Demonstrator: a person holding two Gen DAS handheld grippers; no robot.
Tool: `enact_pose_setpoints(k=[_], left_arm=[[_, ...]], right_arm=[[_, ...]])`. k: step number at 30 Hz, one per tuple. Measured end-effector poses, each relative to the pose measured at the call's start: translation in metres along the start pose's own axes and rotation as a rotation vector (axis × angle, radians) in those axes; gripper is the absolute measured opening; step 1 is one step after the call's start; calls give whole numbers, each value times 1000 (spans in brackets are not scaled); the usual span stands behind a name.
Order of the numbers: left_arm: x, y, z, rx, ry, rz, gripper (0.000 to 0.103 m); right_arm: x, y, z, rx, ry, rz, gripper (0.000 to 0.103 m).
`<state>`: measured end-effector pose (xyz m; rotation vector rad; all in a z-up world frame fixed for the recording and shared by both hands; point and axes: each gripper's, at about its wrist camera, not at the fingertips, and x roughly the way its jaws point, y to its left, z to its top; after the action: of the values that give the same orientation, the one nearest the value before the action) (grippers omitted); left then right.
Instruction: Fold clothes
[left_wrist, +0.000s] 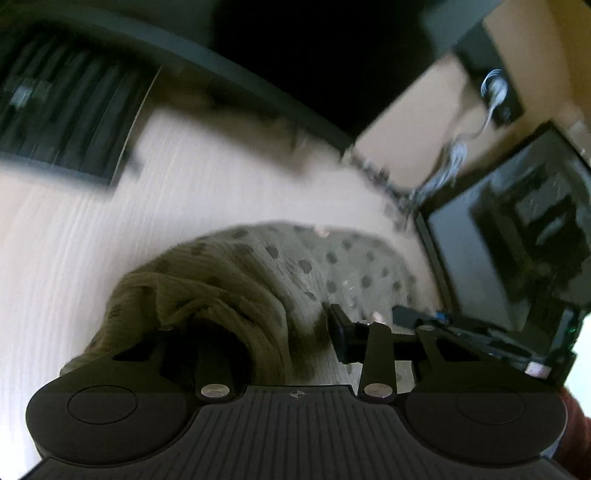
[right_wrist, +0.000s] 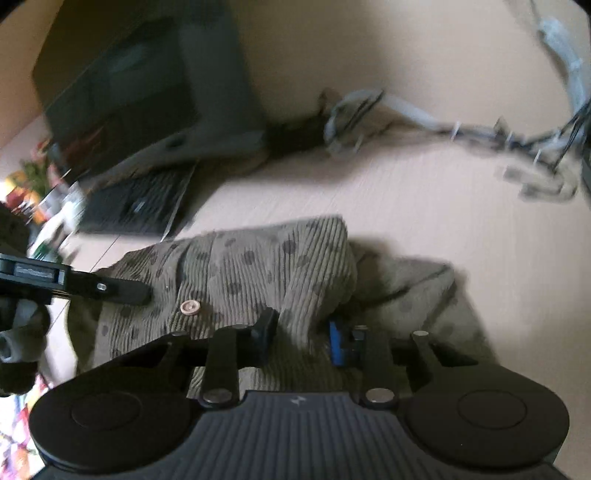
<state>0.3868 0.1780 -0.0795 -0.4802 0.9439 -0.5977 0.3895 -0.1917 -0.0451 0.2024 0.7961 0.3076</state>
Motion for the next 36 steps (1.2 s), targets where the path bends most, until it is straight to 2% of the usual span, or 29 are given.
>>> enact_pose_setpoints(k=[2,6,8,10,11,14,16,19,22,23,26,31,34,36], left_arm=[[-1,-2,7,13,-14,14,42],[-2,-10,-13,103,89,160,50],[-7,-11,-33,149,139,226,52],[-18,-8,-51,146,154,259,53],[-27,-5,-58,125,146,253,53],[-50,-6,-64,61,77,211,53],[-63,-14,-64,37,20,161,54],[-75,-33,-62,49,-43,106,62],[-72,-49,-64,67,-56,73,73],[-69,-52,-66,69,-46,83,74],[-62,-54,-79,66,3,172,74],[-85,-33,-108,-19,-11,291,79],[-100,-14,-121,-114,-37,343,81],[-108,-4,-128,-161,-51,367,81]], right_arm=[[-3,-3,2,-39,-1,-37,33],[-12,-8,3,-121,3,-114,50],[-19,-7,3,-162,-6,-146,51],[-28,1,7,-200,-39,-108,51],[-33,5,8,-218,-56,-87,50],[-16,29,9,-277,-34,-27,37],[-3,45,9,-316,-17,14,34],[16,70,10,-375,10,74,26],[57,66,11,-240,83,139,27],[66,63,12,-204,86,148,27],[54,58,22,-156,32,161,27],[-4,49,22,-335,-117,67,34],[-17,43,11,-375,-82,69,34],[-5,46,-4,-414,-15,60,34]])
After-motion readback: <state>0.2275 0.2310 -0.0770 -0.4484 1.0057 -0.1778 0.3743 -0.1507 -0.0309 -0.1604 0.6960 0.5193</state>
